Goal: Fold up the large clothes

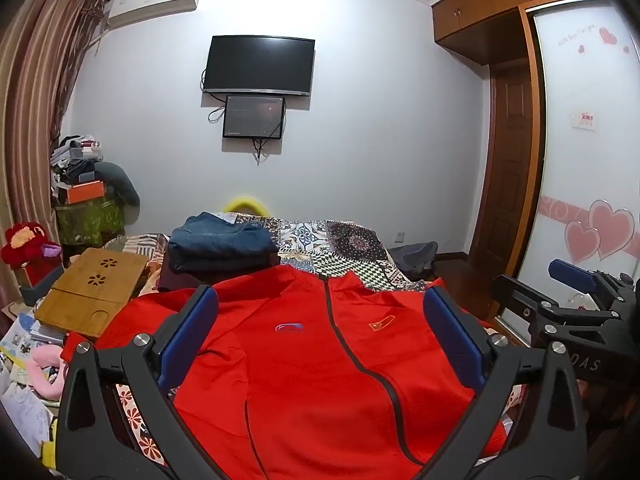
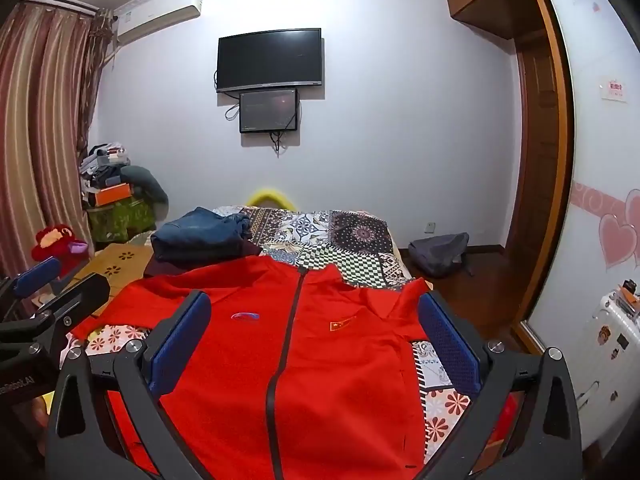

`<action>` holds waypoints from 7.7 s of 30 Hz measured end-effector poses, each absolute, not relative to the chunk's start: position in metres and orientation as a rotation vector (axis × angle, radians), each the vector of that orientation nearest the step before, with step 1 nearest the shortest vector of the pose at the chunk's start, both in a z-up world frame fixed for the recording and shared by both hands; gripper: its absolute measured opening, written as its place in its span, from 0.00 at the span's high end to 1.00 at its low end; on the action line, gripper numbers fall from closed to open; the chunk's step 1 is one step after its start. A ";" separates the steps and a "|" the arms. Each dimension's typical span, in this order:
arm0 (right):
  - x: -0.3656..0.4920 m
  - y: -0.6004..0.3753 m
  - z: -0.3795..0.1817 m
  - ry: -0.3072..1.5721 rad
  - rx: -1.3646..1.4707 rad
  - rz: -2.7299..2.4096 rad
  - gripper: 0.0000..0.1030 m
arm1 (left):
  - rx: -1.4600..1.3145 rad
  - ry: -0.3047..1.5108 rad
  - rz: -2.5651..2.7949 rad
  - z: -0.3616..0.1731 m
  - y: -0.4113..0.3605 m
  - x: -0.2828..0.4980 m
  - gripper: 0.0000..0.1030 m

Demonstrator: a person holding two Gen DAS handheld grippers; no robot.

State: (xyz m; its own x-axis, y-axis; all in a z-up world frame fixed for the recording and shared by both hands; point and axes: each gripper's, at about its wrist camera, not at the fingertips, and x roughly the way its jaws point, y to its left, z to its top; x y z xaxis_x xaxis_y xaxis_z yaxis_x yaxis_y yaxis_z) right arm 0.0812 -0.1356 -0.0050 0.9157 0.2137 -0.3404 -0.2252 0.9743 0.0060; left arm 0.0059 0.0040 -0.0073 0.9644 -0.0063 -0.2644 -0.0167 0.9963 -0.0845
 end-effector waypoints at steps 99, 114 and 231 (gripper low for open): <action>0.253 -0.096 -0.080 0.763 -0.078 0.206 0.00 | -0.635 0.662 0.479 -0.132 0.319 0.156 0.01; 0.273 -0.081 -0.094 0.817 -0.142 0.197 0.00 | -1.171 0.783 0.424 -0.259 0.399 0.162 0.29; 0.247 -0.211 -0.109 0.850 -0.082 0.019 0.00 | -0.018 0.781 -0.416 -0.059 -0.071 0.361 0.96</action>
State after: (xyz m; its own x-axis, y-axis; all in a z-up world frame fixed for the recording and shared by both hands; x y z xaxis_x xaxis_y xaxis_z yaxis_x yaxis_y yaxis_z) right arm 0.2466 -0.2106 -0.1087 0.6602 -0.0156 -0.7509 -0.0495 0.9967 -0.0643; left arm 0.3611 -0.0710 -0.0585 0.6335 -0.3706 -0.6793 0.3574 0.9187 -0.1679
